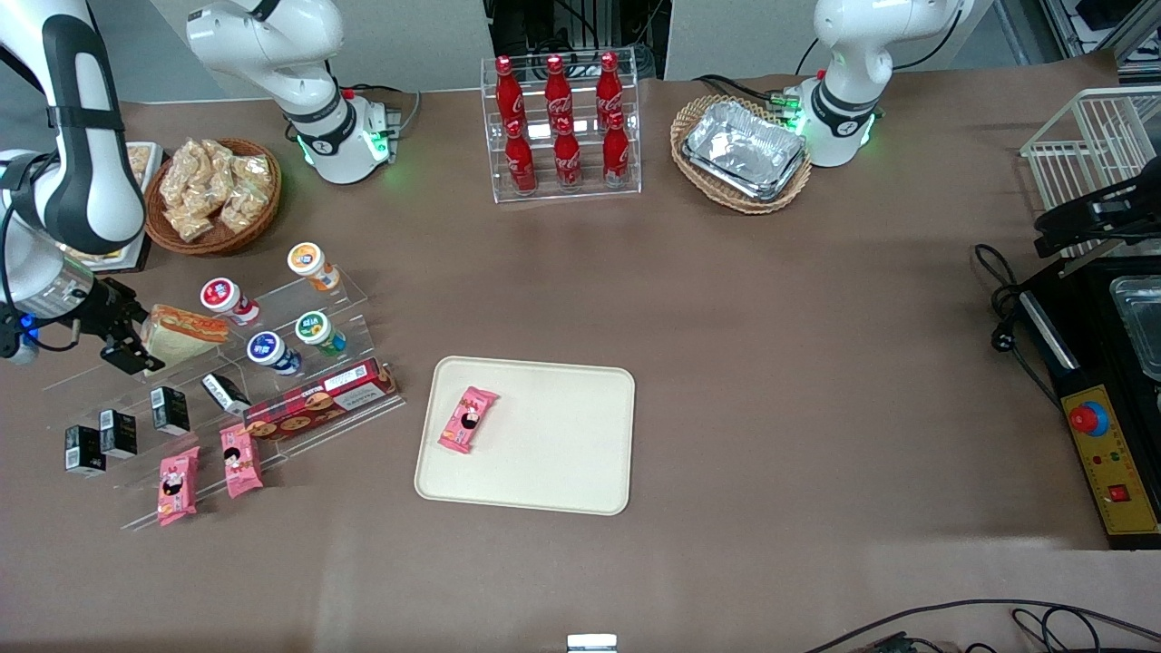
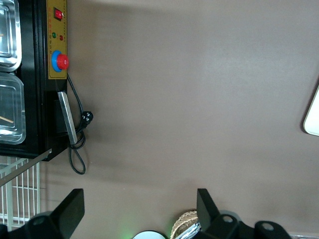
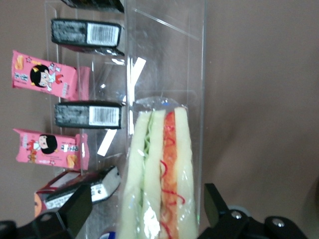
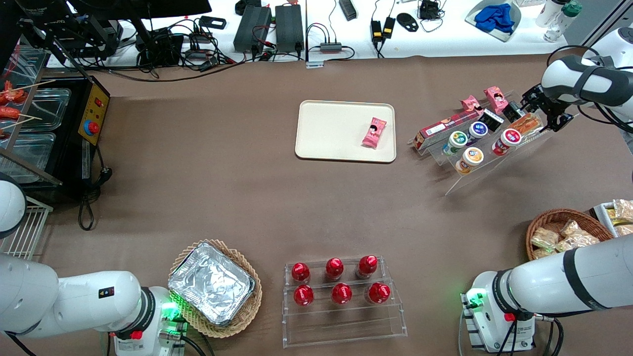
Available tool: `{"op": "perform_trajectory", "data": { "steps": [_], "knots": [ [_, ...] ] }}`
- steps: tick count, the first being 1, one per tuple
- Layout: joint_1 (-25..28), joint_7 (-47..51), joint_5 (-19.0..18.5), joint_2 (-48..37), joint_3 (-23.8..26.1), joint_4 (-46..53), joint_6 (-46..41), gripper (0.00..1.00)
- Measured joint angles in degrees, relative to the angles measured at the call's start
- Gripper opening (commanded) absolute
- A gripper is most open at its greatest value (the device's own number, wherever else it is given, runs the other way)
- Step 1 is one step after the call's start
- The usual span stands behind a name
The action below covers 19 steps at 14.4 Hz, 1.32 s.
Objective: Place sandwich on tray
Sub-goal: 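Close the right gripper on the wrapped sandwich and lift it from the rack, then carry the sandwich with the right gripper over the cream tray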
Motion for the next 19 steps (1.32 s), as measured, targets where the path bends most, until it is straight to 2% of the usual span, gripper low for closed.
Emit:
{"op": "perform_trajectory", "data": {
  "steps": [1, 2, 3, 4, 5, 6, 14, 19],
  "knots": [
    [0.14, 0.01, 0.01, -0.58, 0.0, -0.76, 0.04, 0.98],
    [0.23, 0.02, 0.02, -1.22, 0.0, -1.45, 0.08, 0.79],
    [0.27, 0.02, 0.02, -1.88, 0.0, -2.09, 0.1, 0.52],
    [0.27, 0.02, 0.03, -2.38, 0.0, -2.55, 0.1, 0.46],
    [0.27, 0.02, 0.03, -2.68, 0.0, -2.84, 0.11, 0.25],
    [0.27, 0.02, 0.03, -2.83, 0.0, -3.06, 0.12, 0.17],
    [0.34, -2.85, 0.01, -3.14, -0.02, -1.77, 0.01, 0.18],
    [0.31, -3.28, 0.01, -3.63, -0.05, 11.94, -14.72, 0.19]
  ]
}}
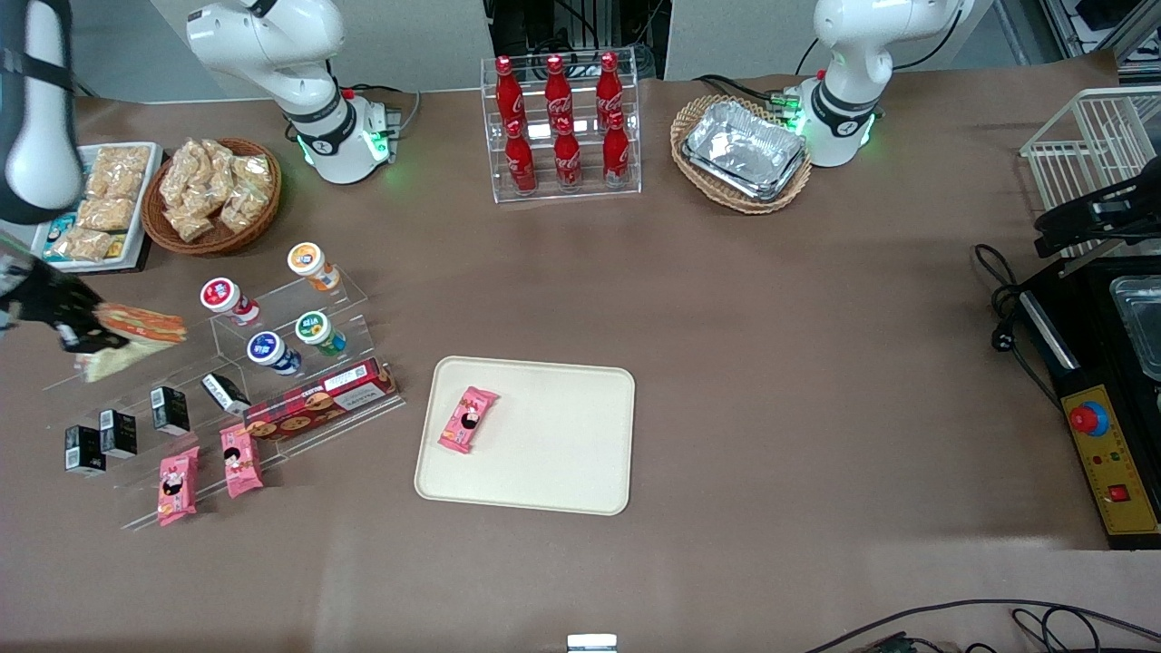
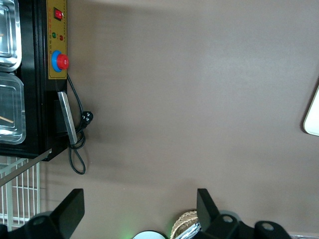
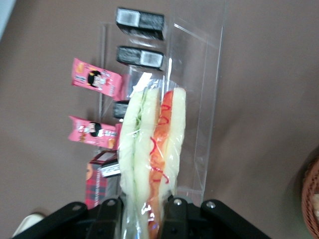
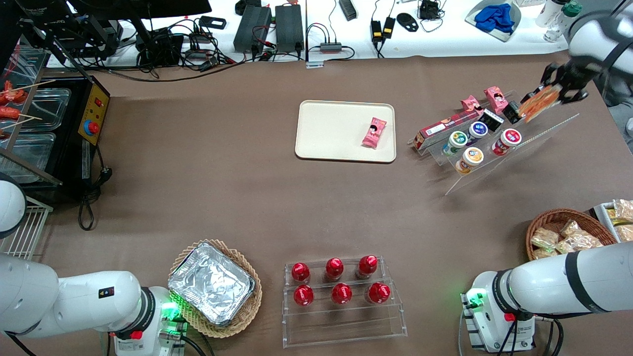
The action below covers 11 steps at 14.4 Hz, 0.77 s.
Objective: Place sandwich on tray
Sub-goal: 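Carry the sandwich with the right gripper over the cream tray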
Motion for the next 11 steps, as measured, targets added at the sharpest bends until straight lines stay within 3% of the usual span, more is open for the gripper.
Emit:
{"op": "perform_trajectory", "data": {
  "steps": [5, 11],
  "knots": [
    [4.09, 4.15, 1.75, 0.16, 0.23, 9.47, -6.82, 0.19],
    [19.05, 29.9, 2.44, 9.36, 0.84, 18.57, -6.73, 0.19]
  ]
}}
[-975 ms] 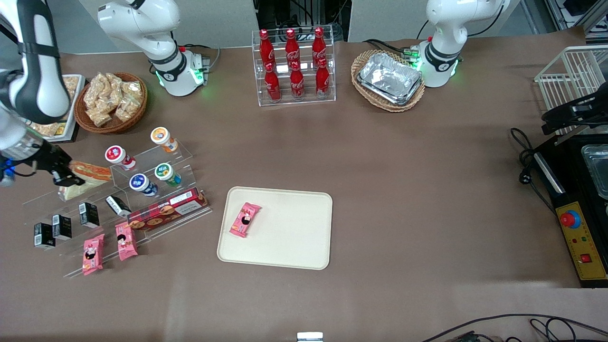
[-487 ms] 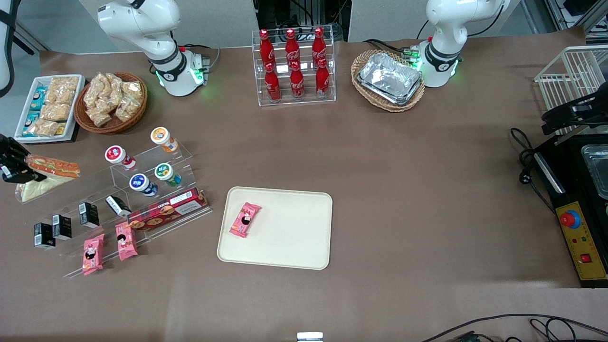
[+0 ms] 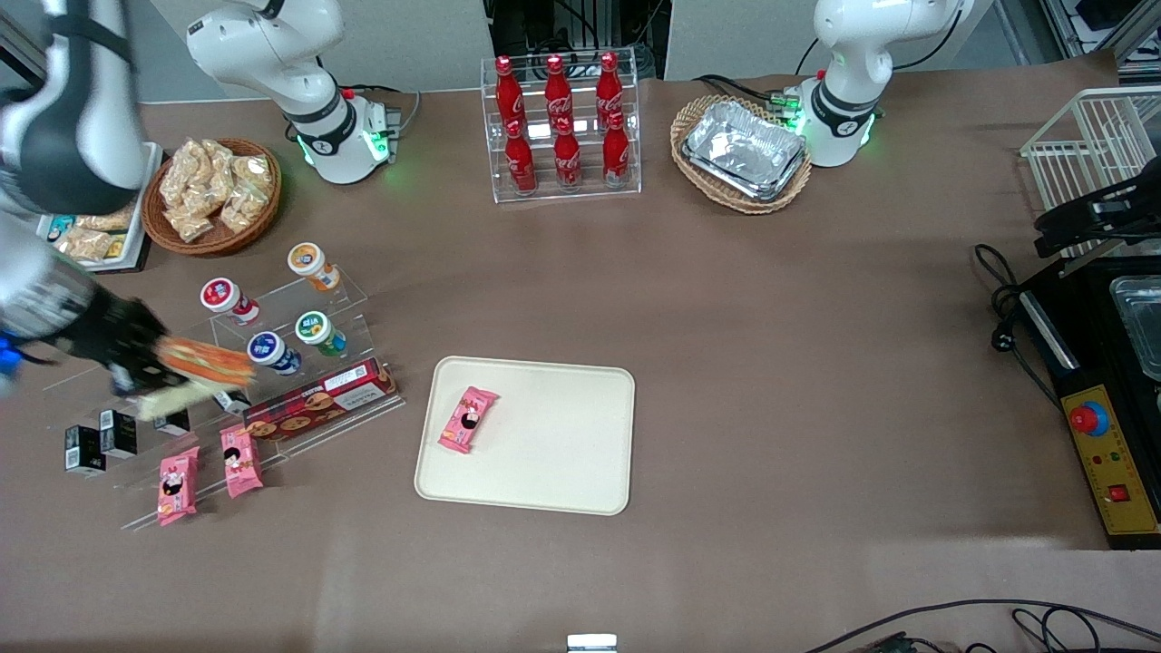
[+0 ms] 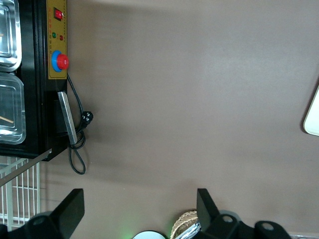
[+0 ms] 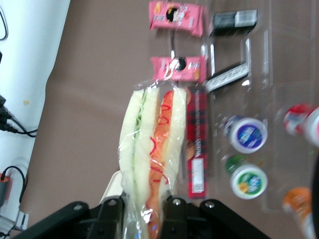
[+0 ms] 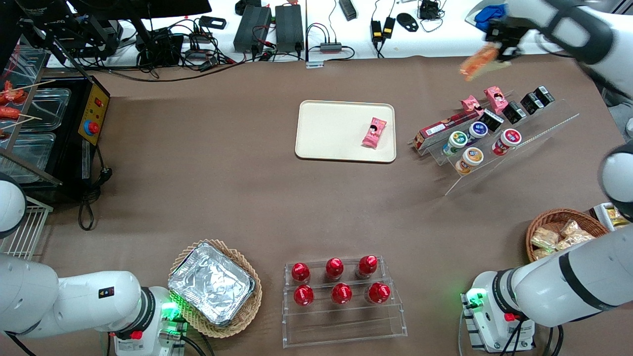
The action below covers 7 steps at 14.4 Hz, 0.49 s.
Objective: Place sandwich on tray
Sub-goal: 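Carry the sandwich with the right gripper over the cream tray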
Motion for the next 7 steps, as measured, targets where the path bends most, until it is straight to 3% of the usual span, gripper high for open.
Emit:
{"op": "perform_trajectory", "data": {
  "steps": [4, 7],
  "knots": [
    [7.52, 13.97, 0.05, 11.39, 0.18, 7.96, 0.49, 0.19],
    [12.38, 22.16, 2.09, 18.78, 0.22, 11.04, 4.89, 0.19]
  ]
}}
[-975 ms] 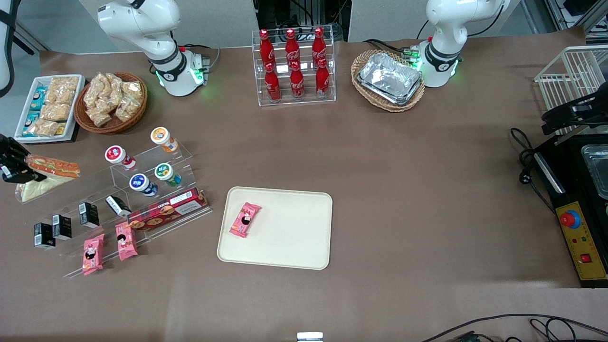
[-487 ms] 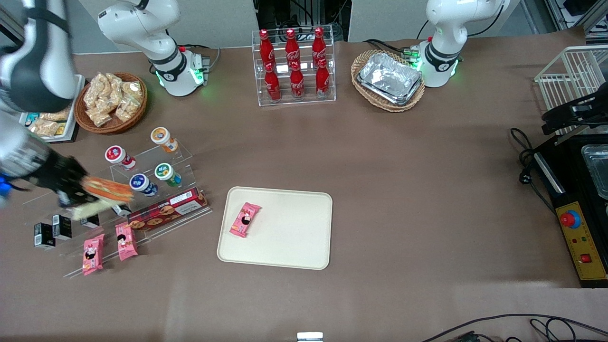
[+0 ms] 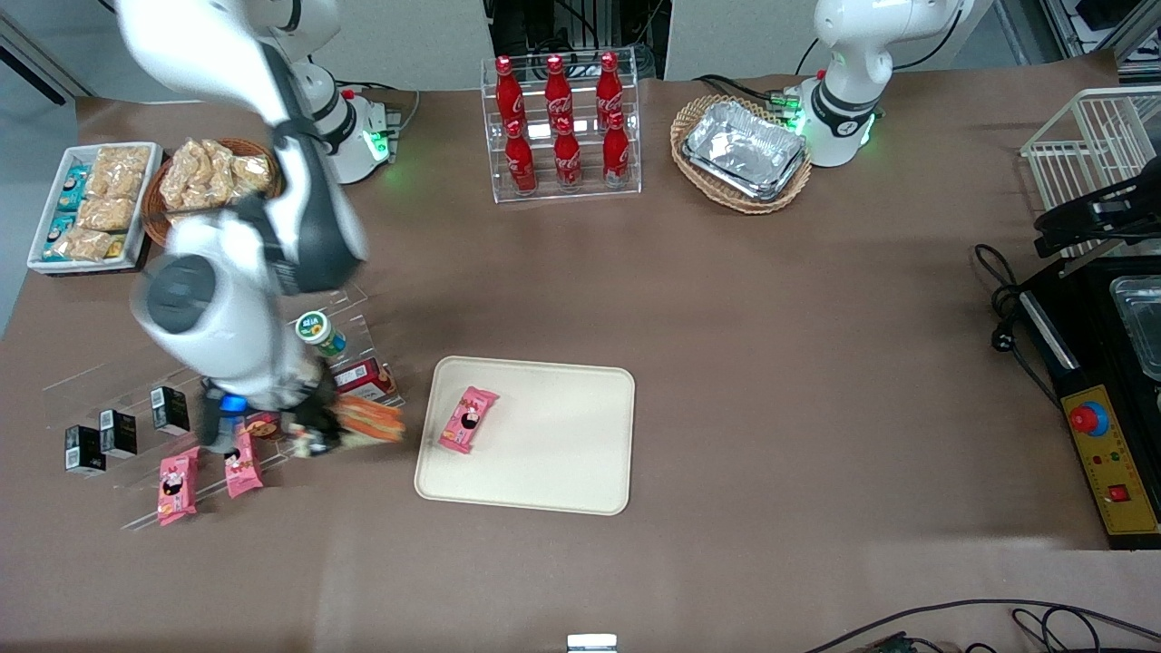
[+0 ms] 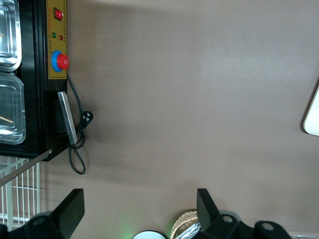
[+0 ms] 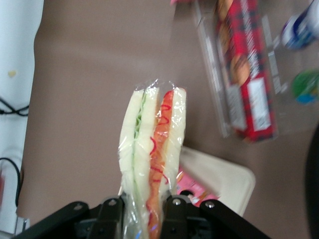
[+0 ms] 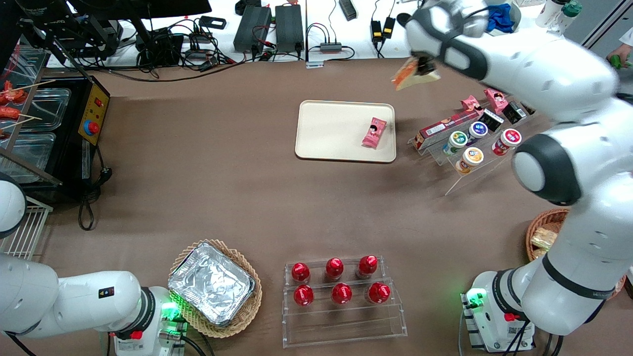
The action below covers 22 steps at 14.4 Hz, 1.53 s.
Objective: Place sandwich on tray
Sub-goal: 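Carry the sandwich with the right gripper over the cream tray, then lower the sandwich onto the tray beside the pink packet and open the right gripper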
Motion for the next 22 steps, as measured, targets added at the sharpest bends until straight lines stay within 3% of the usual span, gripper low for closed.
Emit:
{"op": "perform_trajectory", "data": {
  "steps": [4, 9, 14, 16, 17, 22],
  "knots": [
    [4.18, 8.58, 1.53, 8.91, 0.97, 2.14, 10.49, 0.19],
    [4.32, 16.35, 2.06, 17.21, 6.56, 5.02, 20.38, 0.19],
    [4.22, 19.79, 3.1, 21.95, 9.08, 5.26, 26.92, 0.21],
    [4.22, 20.03, 3.45, 23.11, 10.16, 5.33, 28.33, 0.45],
    [4.26, 20.24, 3.48, 23.49, 10.54, 5.38, 28.82, 0.99],
    [3.97, 20.56, 3.5, 23.69, 10.62, 6.06, 29.09, 1.0]
  ]
}}
